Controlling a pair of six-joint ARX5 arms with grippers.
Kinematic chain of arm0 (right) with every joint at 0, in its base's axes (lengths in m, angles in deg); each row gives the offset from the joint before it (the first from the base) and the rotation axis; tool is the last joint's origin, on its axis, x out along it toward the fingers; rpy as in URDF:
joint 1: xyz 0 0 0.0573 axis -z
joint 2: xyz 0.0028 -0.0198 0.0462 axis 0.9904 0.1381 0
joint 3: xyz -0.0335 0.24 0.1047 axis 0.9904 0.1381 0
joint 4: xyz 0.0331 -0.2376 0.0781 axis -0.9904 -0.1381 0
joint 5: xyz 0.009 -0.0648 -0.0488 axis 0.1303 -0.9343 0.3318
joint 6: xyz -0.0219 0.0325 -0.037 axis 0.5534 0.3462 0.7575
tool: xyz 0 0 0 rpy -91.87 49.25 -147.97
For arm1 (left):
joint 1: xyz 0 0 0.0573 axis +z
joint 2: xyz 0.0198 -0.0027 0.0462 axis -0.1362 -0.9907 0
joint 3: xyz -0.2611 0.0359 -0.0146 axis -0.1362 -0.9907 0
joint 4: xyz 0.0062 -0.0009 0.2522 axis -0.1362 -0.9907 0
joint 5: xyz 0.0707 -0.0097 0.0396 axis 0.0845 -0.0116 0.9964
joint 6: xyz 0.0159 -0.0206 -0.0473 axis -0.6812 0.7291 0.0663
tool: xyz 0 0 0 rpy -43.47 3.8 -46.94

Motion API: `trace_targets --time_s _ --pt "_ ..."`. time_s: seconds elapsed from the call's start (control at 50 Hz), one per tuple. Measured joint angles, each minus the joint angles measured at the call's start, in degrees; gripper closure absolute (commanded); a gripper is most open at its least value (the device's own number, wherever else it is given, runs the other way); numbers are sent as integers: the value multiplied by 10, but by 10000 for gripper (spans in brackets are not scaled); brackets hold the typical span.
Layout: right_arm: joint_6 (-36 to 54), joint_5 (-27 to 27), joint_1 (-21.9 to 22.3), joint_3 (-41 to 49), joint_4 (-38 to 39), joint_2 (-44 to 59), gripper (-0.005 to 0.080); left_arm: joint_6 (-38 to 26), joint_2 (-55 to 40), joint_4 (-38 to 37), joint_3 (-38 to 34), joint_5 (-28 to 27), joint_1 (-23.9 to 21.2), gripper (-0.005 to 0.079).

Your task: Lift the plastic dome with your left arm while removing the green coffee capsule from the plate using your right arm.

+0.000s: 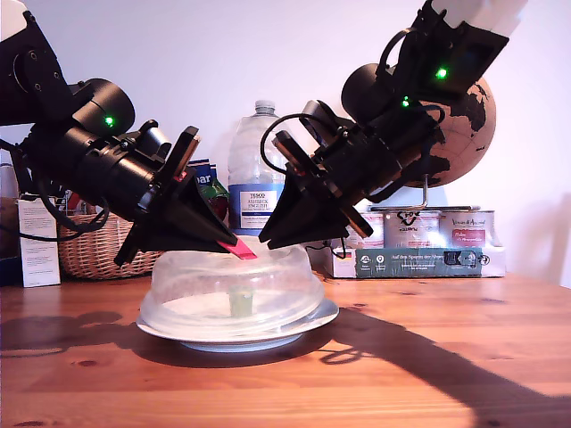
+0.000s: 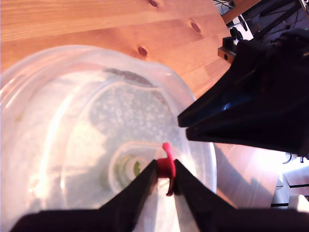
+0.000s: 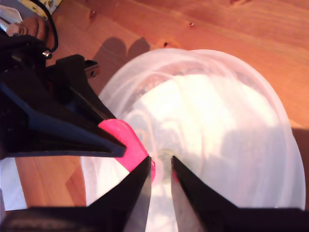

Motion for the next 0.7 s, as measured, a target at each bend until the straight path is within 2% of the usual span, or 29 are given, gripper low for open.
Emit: trace_targets --time_s 0.46,0.7 --pt "44 -7 53 -10 -96 -13 643 -1 28 -39 30 0 8 766" --pt "65 -8 54 -10 -125 -13 643 -3 59 -47 49 -1 17 766"
